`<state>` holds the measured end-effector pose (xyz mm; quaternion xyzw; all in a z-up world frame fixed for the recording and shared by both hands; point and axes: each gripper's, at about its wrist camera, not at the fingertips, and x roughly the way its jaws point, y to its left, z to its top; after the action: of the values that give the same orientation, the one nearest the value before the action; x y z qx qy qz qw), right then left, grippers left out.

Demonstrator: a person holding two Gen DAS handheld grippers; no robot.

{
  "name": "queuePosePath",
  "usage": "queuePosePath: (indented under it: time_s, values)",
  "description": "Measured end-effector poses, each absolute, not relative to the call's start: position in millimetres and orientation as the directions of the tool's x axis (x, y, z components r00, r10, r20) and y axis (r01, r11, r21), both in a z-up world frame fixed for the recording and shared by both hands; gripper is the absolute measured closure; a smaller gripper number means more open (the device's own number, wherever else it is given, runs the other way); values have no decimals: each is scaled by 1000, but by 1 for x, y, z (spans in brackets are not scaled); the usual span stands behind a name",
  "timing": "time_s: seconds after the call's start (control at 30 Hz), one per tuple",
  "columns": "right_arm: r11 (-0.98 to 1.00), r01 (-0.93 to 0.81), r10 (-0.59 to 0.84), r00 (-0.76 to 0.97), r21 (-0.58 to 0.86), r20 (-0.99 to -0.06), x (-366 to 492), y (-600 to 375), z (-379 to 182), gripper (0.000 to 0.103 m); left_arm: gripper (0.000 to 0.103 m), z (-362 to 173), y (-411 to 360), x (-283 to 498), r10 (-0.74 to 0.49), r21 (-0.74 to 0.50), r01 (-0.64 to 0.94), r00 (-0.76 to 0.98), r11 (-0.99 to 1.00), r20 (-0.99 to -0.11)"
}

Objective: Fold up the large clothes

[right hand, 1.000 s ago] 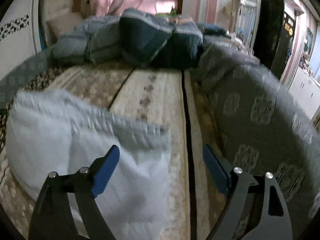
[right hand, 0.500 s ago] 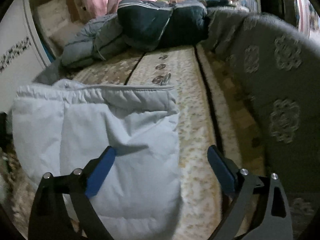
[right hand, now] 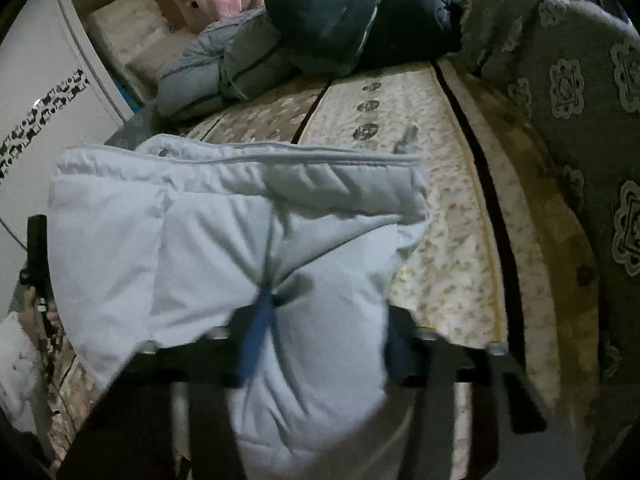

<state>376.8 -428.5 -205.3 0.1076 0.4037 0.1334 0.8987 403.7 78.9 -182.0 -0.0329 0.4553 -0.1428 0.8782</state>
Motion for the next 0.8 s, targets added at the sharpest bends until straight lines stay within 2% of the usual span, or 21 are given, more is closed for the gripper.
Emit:
queuePosePath:
  time_s: [0.03,0.07,0.1,0.13,0.27,0.33,0.4,0.47,0.57,0.63,0.73,0.8]
  values:
    - [953,-142,293,652,267,-699,373,-424,-200,76,64,-179,78,402,-279,-187,219,546,958,-790]
    - [963,-136,263,665,233,-699,370,-420,-194,82,69,-173,76,399,-267,-176,212,554,961,-789]
    - [977,-132,213,693,170,-689,363,-413,-183,86,78,-167,73,397,-260,-167,211,561,963,-786]
    - [982,-126,186,719,138,-669,357,-409,-169,87,82,-155,68,392,-244,-143,214,581,966,-777]
    - [994,-102,106,846,38,-522,340,-399,-93,89,84,-101,59,380,-221,-90,225,671,970,-708]
    - [998,-59,69,858,36,-509,360,-405,-78,89,84,-82,65,388,-218,-108,199,702,974,-678]
    - [998,-9,37,834,54,-551,394,-414,-85,89,83,-85,82,417,-193,-148,126,698,981,-690]
    - [999,20,17,759,50,-651,438,-415,-112,89,81,-114,100,458,-225,-244,56,622,968,-750]
    - [999,43,-27,589,-2,-808,493,-408,-174,89,78,-165,99,496,-188,-220,-4,503,975,-843]
    - [998,59,-22,538,12,-843,503,-413,-193,89,75,-177,98,502,-174,-208,-13,499,978,-849]
    - [991,94,35,496,94,-868,505,-425,-209,87,71,-191,111,505,-234,-292,-53,473,955,-850]
    - [989,105,40,507,108,-861,494,-430,-205,80,68,-194,109,501,-222,-278,-55,463,959,-858]
